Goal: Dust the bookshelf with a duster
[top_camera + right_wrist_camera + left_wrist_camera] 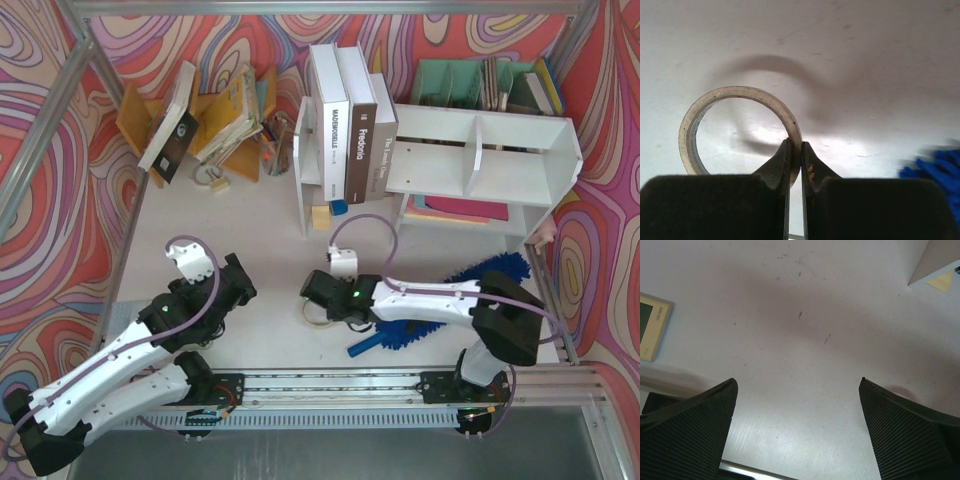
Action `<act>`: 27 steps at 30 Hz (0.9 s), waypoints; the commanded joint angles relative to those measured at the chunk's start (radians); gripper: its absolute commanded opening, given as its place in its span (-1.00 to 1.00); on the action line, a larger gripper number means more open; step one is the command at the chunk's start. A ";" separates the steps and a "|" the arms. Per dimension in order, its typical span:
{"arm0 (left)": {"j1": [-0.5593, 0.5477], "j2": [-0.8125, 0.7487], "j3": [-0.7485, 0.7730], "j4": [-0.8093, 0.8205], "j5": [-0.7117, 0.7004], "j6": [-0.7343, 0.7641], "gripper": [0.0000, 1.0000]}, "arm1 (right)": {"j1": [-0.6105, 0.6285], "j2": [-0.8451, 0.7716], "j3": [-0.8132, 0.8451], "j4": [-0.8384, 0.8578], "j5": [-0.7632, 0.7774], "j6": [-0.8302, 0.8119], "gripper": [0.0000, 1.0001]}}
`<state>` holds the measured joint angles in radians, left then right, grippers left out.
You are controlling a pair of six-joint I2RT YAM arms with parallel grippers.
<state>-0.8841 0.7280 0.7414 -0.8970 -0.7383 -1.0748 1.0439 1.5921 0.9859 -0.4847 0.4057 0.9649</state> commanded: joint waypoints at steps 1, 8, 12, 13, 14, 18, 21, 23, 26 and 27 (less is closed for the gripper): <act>-0.004 -0.003 -0.017 -0.028 -0.026 -0.022 0.96 | 0.038 0.082 0.075 0.050 0.006 -0.017 -0.74; -0.004 -0.001 -0.025 -0.012 -0.012 -0.021 0.97 | 0.041 0.169 0.126 0.039 -0.005 -0.018 -0.58; -0.004 0.001 -0.024 -0.010 -0.012 -0.015 0.97 | 0.041 0.165 0.120 0.032 0.000 -0.008 -0.34; -0.004 0.002 -0.025 -0.009 -0.012 -0.014 0.97 | 0.042 0.159 0.120 0.020 0.007 -0.002 -0.24; -0.004 0.002 -0.025 -0.008 -0.012 -0.013 0.96 | 0.041 0.149 0.119 0.010 0.016 0.002 -0.13; -0.003 0.011 -0.021 0.002 -0.010 -0.004 0.97 | 0.042 0.086 0.122 -0.053 0.066 0.026 0.18; -0.004 0.025 -0.015 0.017 -0.004 0.009 0.97 | 0.041 0.012 0.116 -0.144 0.109 0.067 0.20; -0.003 0.038 -0.012 0.030 0.006 0.022 0.97 | 0.041 -0.055 0.100 -0.205 0.136 0.098 0.20; -0.004 0.055 -0.009 0.042 0.016 0.026 0.97 | 0.039 -0.143 0.078 -0.301 0.163 0.142 0.19; -0.004 0.059 -0.010 0.047 0.019 0.027 0.97 | 0.039 -0.165 0.071 -0.330 0.169 0.158 0.20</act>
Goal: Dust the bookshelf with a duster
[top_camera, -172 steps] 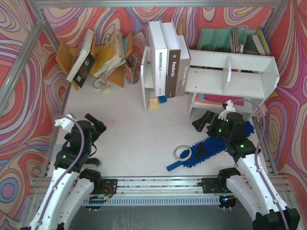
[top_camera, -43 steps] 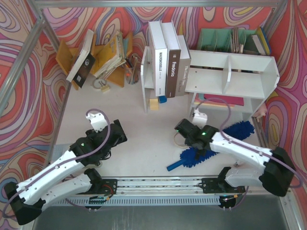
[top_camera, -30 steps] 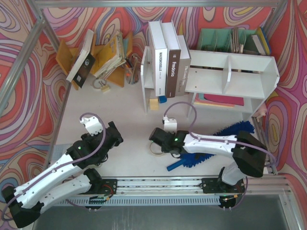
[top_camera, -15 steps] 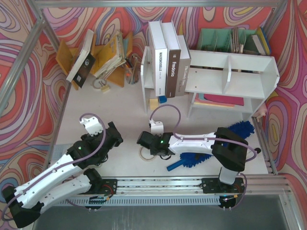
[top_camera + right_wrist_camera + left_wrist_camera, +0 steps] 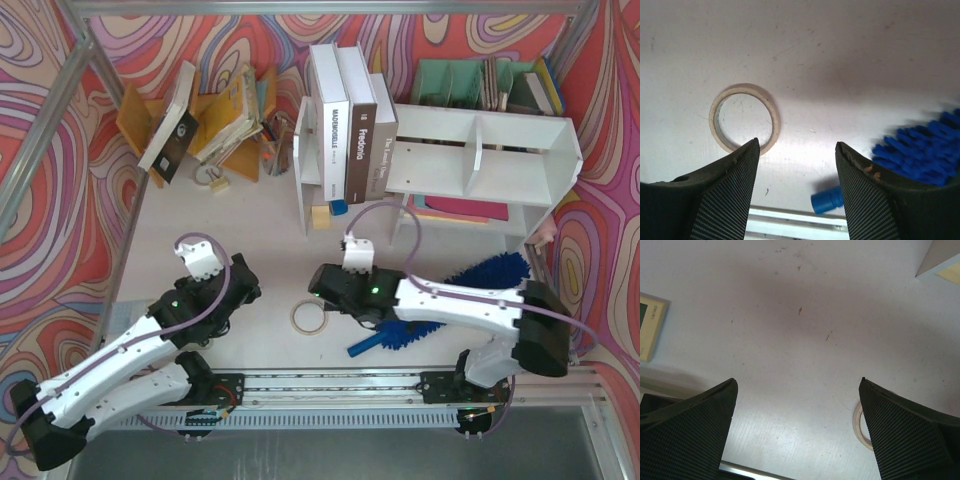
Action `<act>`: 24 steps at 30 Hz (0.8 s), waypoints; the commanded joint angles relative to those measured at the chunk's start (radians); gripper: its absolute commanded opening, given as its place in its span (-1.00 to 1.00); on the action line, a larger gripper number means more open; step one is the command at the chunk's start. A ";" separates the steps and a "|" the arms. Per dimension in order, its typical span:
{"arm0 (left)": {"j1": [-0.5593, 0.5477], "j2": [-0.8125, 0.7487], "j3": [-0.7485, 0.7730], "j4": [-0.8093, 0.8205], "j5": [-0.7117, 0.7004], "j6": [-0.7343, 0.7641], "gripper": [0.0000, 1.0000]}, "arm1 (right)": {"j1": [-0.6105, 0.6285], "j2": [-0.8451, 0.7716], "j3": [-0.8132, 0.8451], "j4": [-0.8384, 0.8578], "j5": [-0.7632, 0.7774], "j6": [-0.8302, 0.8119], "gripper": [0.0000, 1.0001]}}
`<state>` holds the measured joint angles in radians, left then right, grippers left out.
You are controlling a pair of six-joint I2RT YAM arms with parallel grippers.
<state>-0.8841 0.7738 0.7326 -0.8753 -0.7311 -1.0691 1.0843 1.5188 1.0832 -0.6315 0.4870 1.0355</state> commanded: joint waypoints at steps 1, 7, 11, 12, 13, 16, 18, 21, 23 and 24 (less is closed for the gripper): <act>-0.003 0.016 -0.002 0.030 0.014 0.022 0.97 | -0.003 -0.115 -0.034 -0.232 0.093 0.106 0.19; -0.004 0.025 -0.006 0.045 0.029 0.024 0.97 | -0.012 -0.226 -0.089 -0.465 0.120 0.262 0.21; -0.004 0.026 -0.009 0.044 0.037 0.019 0.96 | -0.034 -0.316 -0.145 -0.563 0.116 0.344 0.21; -0.004 0.025 -0.009 0.044 0.039 0.017 0.97 | -0.042 -0.334 -0.158 -0.580 0.115 0.362 0.22; -0.003 0.024 -0.012 0.045 0.041 0.015 0.96 | -0.052 -0.354 -0.171 -0.596 0.114 0.381 0.22; -0.004 0.022 -0.018 0.050 0.048 0.012 0.96 | -0.090 -0.403 -0.202 -0.624 0.116 0.396 0.19; -0.004 0.025 -0.021 0.054 0.054 0.009 0.97 | -0.127 -0.430 -0.226 -0.611 0.113 0.366 0.18; -0.004 0.027 -0.019 0.056 0.061 0.011 0.96 | -0.224 -0.492 -0.287 -0.477 0.052 0.222 0.16; -0.004 0.028 -0.016 0.055 0.065 0.013 0.97 | -0.312 -0.544 -0.328 -0.373 -0.008 0.130 0.15; -0.004 0.030 -0.015 0.055 0.066 0.015 0.97 | -0.336 -0.562 -0.350 -0.342 -0.030 0.099 0.14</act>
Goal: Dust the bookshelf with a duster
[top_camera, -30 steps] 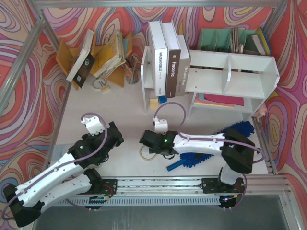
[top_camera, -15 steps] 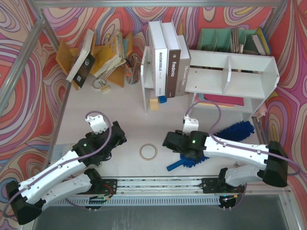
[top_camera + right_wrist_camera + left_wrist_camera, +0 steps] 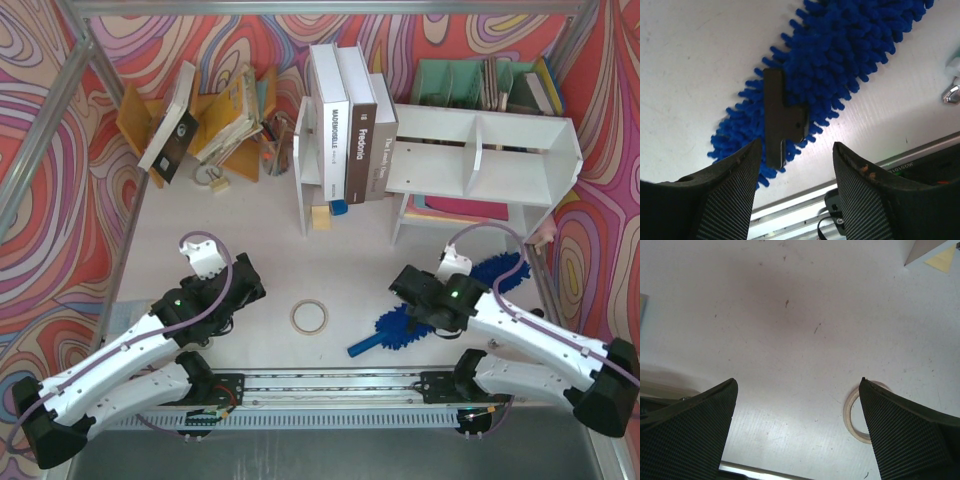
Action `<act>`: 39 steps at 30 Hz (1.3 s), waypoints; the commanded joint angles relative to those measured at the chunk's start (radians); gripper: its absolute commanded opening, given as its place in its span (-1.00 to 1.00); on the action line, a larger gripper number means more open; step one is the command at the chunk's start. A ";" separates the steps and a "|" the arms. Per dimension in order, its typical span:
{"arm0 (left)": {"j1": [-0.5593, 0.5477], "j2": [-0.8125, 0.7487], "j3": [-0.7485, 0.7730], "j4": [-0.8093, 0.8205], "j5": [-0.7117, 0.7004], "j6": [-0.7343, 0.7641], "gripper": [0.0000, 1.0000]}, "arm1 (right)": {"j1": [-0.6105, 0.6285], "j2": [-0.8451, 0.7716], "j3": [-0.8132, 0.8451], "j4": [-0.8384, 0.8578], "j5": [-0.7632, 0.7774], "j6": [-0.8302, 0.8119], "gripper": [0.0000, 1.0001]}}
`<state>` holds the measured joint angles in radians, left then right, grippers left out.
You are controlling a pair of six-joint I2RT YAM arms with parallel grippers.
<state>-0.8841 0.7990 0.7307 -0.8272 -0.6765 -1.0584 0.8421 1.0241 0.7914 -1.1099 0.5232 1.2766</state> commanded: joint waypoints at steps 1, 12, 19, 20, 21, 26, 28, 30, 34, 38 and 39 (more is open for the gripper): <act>-0.003 0.006 -0.013 0.005 0.012 0.005 0.96 | -0.115 -0.085 -0.070 0.160 -0.085 -0.168 0.14; -0.004 0.011 -0.017 0.011 0.018 0.011 0.97 | -0.235 -0.102 -0.166 0.337 -0.215 -0.297 0.01; -0.004 0.020 -0.016 0.019 0.026 0.020 0.97 | -0.265 -0.091 -0.190 0.327 -0.211 -0.283 -0.04; -0.003 0.021 -0.015 0.022 0.027 0.022 0.96 | -0.269 -0.085 -0.189 0.327 -0.211 -0.281 -0.04; -0.004 0.024 -0.013 0.023 0.028 0.025 0.96 | -0.275 -0.081 -0.192 0.330 -0.213 -0.283 -0.05; -0.004 0.032 -0.009 0.028 0.029 0.027 0.97 | -0.288 -0.066 -0.216 0.353 -0.233 -0.286 -0.11; -0.003 0.034 -0.007 0.031 0.028 0.028 0.97 | -0.292 -0.069 -0.226 0.362 -0.240 -0.287 -0.16; -0.004 0.039 -0.006 0.033 0.029 0.030 0.97 | -0.293 -0.069 -0.227 0.361 -0.242 -0.286 -0.22; -0.004 0.057 0.005 0.036 0.031 0.037 0.97 | -0.296 -0.071 -0.217 0.352 -0.241 -0.288 -0.41; -0.003 0.075 0.018 0.039 0.031 0.044 0.96 | -0.298 -0.070 -0.197 0.341 -0.235 -0.293 -0.54; -0.004 0.078 0.020 0.043 0.032 0.045 0.96 | -0.298 -0.069 -0.191 0.340 -0.235 -0.295 -0.58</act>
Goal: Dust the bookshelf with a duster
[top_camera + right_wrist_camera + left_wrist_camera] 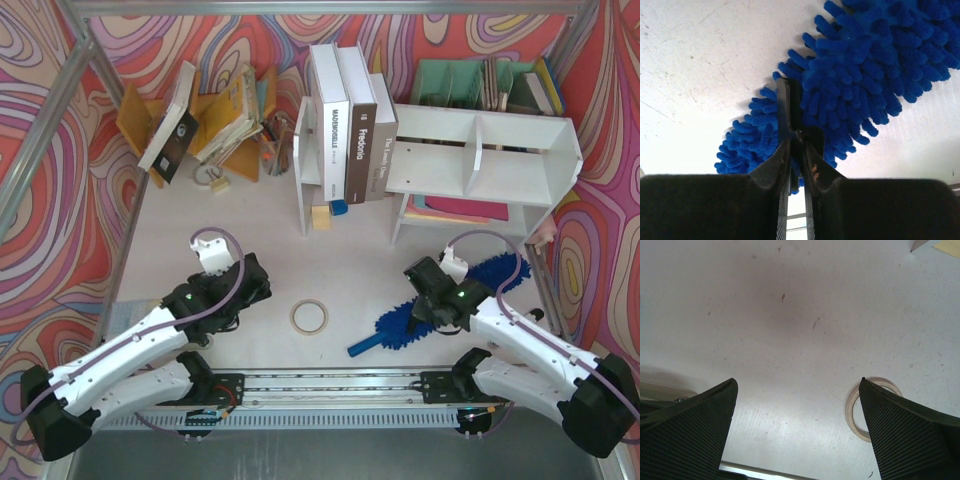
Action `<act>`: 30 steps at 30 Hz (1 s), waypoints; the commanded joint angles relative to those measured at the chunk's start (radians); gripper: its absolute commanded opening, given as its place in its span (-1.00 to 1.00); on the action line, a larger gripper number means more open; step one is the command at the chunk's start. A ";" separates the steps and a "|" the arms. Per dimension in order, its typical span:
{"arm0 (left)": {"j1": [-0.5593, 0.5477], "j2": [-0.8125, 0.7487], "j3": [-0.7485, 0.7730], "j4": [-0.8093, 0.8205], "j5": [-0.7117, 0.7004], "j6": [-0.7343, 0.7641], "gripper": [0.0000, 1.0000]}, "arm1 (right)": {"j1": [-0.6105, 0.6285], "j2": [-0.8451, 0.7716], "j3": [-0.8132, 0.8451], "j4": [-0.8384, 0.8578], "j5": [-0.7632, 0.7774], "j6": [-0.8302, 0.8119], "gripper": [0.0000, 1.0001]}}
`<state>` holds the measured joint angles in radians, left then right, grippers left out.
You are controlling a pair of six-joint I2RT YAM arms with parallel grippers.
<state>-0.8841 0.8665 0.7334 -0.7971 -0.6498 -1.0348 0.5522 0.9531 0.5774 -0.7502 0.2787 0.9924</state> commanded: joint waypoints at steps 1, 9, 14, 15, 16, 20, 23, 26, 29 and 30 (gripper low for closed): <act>-0.004 0.012 0.017 0.014 0.005 0.022 0.97 | -0.008 0.002 0.027 -0.021 0.010 -0.012 -0.61; -0.004 0.007 0.012 0.013 0.003 0.016 0.96 | -0.008 0.006 0.081 -0.038 0.018 -0.032 -0.75; -0.003 -0.005 0.011 0.004 -0.005 0.013 0.96 | -0.008 0.007 0.121 -0.043 0.028 -0.044 -0.82; -0.003 -0.009 0.010 0.003 -0.006 0.013 0.97 | -0.007 0.008 0.130 -0.043 0.027 -0.047 -0.82; -0.004 -0.012 0.010 0.000 -0.007 0.013 0.97 | -0.008 0.010 0.138 -0.041 0.025 -0.053 -0.83; -0.004 -0.026 0.006 -0.007 -0.012 0.007 0.97 | -0.007 0.013 0.166 -0.015 0.000 -0.068 -0.84; -0.004 -0.041 0.003 -0.016 -0.021 0.000 0.97 | -0.008 0.013 0.184 0.026 -0.031 -0.084 -0.85; -0.004 -0.066 -0.002 -0.016 -0.028 0.001 0.96 | -0.006 0.012 0.182 0.095 -0.074 -0.095 -0.88; -0.004 -0.090 -0.011 -0.001 -0.036 0.006 0.97 | 0.012 0.040 0.174 0.188 -0.104 -0.089 -0.90; -0.003 -0.093 -0.011 0.003 -0.034 0.010 0.97 | 0.039 0.062 0.179 0.205 -0.090 -0.083 -0.90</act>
<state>-0.8841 0.7998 0.7376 -0.7906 -0.6567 -1.0286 0.5522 0.9710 0.7380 -0.6708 0.2127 0.9165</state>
